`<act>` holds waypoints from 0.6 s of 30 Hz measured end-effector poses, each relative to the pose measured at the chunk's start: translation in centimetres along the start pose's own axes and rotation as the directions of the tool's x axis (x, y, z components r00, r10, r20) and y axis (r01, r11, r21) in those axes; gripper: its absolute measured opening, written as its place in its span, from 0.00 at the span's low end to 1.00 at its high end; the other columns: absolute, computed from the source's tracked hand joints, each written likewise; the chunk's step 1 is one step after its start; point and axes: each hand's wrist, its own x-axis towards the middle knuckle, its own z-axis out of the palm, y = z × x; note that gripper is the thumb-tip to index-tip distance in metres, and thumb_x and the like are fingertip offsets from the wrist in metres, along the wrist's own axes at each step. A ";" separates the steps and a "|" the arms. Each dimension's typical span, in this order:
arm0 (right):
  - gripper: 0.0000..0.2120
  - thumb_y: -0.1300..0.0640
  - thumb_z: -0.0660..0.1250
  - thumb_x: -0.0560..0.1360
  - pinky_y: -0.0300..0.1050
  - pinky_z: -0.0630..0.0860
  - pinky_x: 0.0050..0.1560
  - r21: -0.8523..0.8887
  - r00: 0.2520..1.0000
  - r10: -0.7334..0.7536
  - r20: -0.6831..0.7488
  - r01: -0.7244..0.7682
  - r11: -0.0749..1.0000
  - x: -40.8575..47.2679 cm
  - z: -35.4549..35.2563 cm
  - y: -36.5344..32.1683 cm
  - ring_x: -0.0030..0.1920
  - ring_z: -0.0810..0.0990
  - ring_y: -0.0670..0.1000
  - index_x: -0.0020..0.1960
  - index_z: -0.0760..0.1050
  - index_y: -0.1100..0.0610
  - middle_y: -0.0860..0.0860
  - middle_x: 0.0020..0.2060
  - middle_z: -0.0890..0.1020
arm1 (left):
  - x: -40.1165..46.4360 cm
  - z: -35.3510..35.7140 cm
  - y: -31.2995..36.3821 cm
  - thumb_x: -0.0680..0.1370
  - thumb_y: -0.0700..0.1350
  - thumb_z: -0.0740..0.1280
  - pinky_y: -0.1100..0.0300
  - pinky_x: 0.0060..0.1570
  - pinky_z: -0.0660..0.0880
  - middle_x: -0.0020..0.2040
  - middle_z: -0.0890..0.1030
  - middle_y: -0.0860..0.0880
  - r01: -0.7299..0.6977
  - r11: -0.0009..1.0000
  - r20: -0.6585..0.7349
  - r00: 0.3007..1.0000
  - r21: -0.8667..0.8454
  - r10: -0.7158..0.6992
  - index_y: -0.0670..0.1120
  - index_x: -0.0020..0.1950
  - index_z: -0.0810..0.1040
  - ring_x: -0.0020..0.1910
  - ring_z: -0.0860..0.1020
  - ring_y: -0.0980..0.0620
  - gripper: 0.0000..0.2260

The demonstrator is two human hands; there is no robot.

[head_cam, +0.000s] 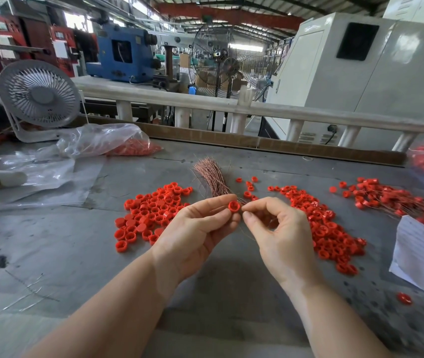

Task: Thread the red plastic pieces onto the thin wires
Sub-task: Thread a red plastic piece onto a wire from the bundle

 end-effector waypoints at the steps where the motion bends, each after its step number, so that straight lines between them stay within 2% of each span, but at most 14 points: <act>1: 0.10 0.67 0.71 0.70 0.34 0.72 0.37 0.002 1.000 0.003 0.001 -0.003 1.000 0.0 0.0 0.0 0.33 0.77 0.45 0.37 0.80 0.52 0.48 0.32 0.81 | 0.0 0.0 0.0 0.65 0.33 0.65 0.66 0.36 0.79 0.38 0.84 0.44 0.001 1.000 -0.002 1.000 -0.003 -0.001 0.43 0.40 0.85 0.34 0.82 0.54 0.11; 7: 0.10 0.67 0.71 0.69 0.37 0.73 0.38 -0.002 1.000 0.017 -0.008 -0.017 1.000 0.0 0.0 0.0 0.33 0.77 0.45 0.37 0.80 0.53 0.48 0.32 0.81 | -0.2 0.3 0.3 0.67 0.31 0.64 0.66 0.36 0.79 0.37 0.83 0.43 0.039 0.999 -0.005 0.999 -0.016 -0.039 0.41 0.39 0.85 0.35 0.82 0.53 0.12; 10: 0.11 0.68 0.71 0.69 0.37 0.73 0.37 -0.009 1.000 0.008 -0.013 -0.008 1.000 0.0 0.0 -0.1 0.34 0.77 0.45 0.37 0.79 0.52 0.48 0.32 0.81 | -0.3 0.3 0.6 0.64 0.33 0.65 0.66 0.36 0.79 0.38 0.83 0.42 0.062 0.998 -0.015 0.998 -0.026 -0.063 0.40 0.39 0.85 0.35 0.83 0.53 0.10; 13: 0.12 0.67 0.71 0.69 0.39 0.74 0.38 -0.017 1.000 -0.005 -0.011 0.005 1.000 0.0 0.1 -0.1 0.34 0.78 0.46 0.37 0.79 0.51 0.49 0.33 0.81 | -0.4 0.4 0.5 0.66 0.34 0.66 0.65 0.37 0.79 0.38 0.84 0.42 0.061 0.998 -0.025 0.998 -0.016 -0.061 0.40 0.40 0.85 0.34 0.82 0.53 0.09; 16: 0.12 0.67 0.71 0.69 0.37 0.74 0.38 -0.020 1.000 -0.014 -0.008 0.013 1.000 0.0 0.1 -0.1 0.34 0.78 0.46 0.37 0.78 0.50 0.49 0.33 0.81 | -0.5 0.5 0.5 0.71 0.32 0.63 0.66 0.36 0.79 0.37 0.84 0.43 0.051 0.999 -0.040 0.998 -0.010 -0.052 0.40 0.39 0.85 0.34 0.82 0.53 0.11; 18: 0.12 0.68 0.71 0.70 0.35 0.73 0.38 -0.013 1.000 -0.008 -0.007 0.008 1.000 0.0 0.0 0.0 0.34 0.78 0.45 0.37 0.78 0.51 0.49 0.33 0.81 | -0.5 0.5 0.5 0.70 0.32 0.64 0.66 0.36 0.79 0.37 0.84 0.43 0.051 0.999 -0.043 0.998 -0.016 -0.052 0.40 0.39 0.85 0.35 0.83 0.53 0.10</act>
